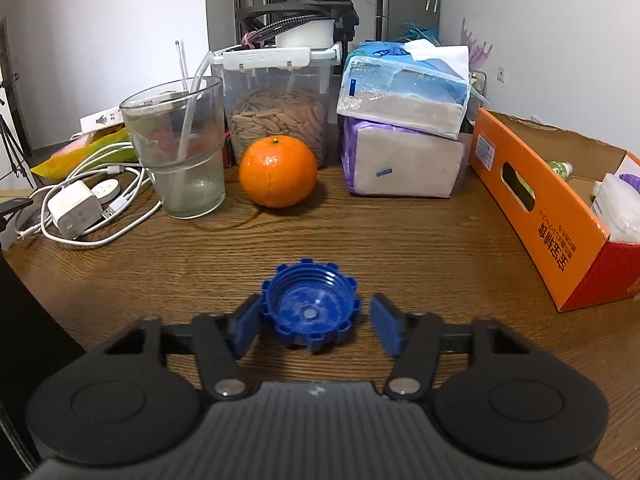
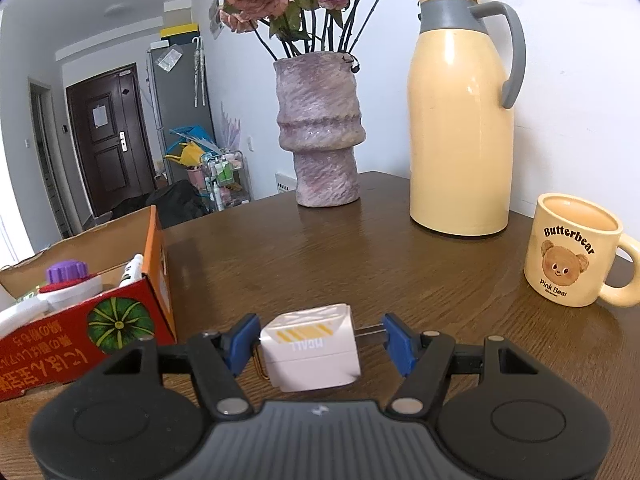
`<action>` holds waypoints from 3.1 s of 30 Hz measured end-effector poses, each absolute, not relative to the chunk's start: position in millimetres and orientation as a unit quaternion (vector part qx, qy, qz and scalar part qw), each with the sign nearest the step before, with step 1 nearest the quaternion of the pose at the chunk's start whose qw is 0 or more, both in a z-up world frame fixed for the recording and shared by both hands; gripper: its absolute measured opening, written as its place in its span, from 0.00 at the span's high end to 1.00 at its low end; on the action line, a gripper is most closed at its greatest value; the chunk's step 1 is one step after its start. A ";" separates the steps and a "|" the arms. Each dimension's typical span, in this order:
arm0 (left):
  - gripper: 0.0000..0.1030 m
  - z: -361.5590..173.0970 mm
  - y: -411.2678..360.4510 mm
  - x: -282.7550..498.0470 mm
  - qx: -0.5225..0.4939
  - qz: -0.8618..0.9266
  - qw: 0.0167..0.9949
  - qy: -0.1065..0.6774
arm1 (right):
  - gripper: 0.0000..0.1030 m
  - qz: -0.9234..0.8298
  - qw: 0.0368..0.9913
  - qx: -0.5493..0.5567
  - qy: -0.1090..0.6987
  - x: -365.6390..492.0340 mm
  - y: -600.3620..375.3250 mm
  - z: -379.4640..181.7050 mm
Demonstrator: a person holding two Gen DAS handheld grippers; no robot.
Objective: Organize rigid objects
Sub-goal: 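Grasp the blue bottle cap with left tool while right tool holds the adapter, then carry the blue cap and white adapter over the cardboard box with both tools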
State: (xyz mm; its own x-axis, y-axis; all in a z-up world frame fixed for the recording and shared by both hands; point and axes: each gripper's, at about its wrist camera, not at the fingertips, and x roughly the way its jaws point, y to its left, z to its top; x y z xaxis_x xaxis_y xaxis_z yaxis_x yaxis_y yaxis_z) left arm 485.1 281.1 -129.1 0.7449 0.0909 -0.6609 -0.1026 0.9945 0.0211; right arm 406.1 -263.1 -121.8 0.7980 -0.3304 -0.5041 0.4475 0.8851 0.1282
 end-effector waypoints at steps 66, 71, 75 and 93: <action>0.48 -74.8 64.9 372.8 -0.013 -0.004 0.974 0.225 | 0.36 -0.021 0.978 0.105 0.176 364.1 -193.9 -88.4; 0.48 -71.3 51.7 376.6 -0.020 -0.004 0.975 0.220 | 0.36 -0.003 0.981 0.093 0.167 364.9 -184.8 -86.0; 0.48 -68.0 45.8 381.5 -0.024 0.000 0.976 0.215 | 0.36 0.010 0.984 0.089 0.157 366.6 -179.7 -82.3; 0.48 -62.0 39.3 421.9 -0.037 0.020 0.979 0.202 | 0.36 0.034 0.987 0.073 0.141 411.4 -165.9 -81.1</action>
